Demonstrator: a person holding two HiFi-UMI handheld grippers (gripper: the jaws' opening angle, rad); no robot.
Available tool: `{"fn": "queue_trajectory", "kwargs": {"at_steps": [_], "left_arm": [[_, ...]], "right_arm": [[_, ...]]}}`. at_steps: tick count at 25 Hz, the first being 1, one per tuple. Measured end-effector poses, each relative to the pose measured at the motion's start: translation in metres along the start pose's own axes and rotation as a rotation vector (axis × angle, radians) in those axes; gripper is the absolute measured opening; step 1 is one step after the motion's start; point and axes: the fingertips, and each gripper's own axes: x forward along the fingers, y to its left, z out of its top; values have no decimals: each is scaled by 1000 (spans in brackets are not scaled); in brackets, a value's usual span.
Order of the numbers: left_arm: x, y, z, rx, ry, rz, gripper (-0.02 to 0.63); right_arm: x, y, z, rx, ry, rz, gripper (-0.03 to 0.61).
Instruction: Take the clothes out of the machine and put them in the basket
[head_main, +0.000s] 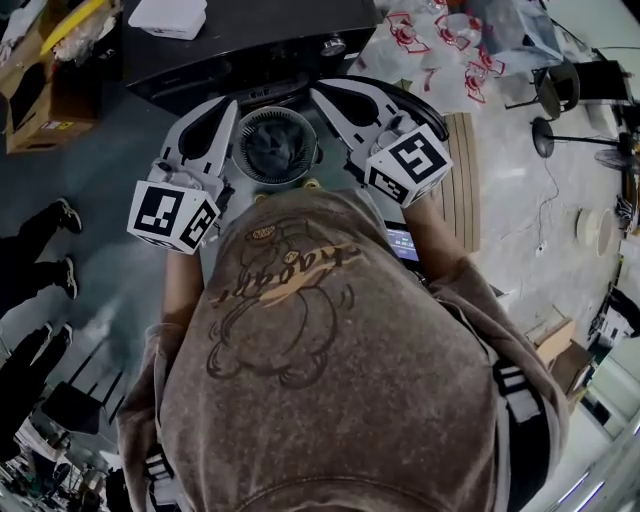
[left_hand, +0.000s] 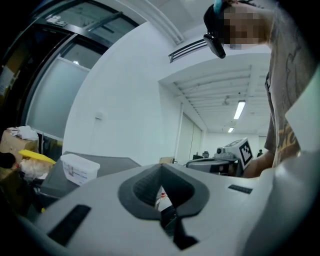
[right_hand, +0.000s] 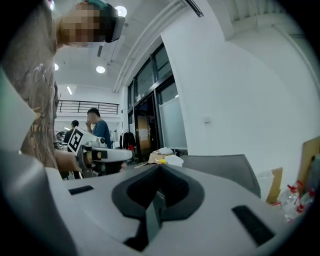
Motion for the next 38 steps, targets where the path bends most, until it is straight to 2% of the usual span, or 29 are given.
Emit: {"fn": "queue_trajectory", "kwargs": {"at_steps": [7,16,38], "left_arm": [[11,7,-15,1,-41,38,6],[14,19,-38,-23,-24,111,6],[7,24,-36,-45,-13,184,6]], "right_arm": [[0,-19,-24,16,-1,3,-3],[2,-39,-48,85,-9,-57,-3],[11,-36,-48,94,-25,-46,-3]]}}
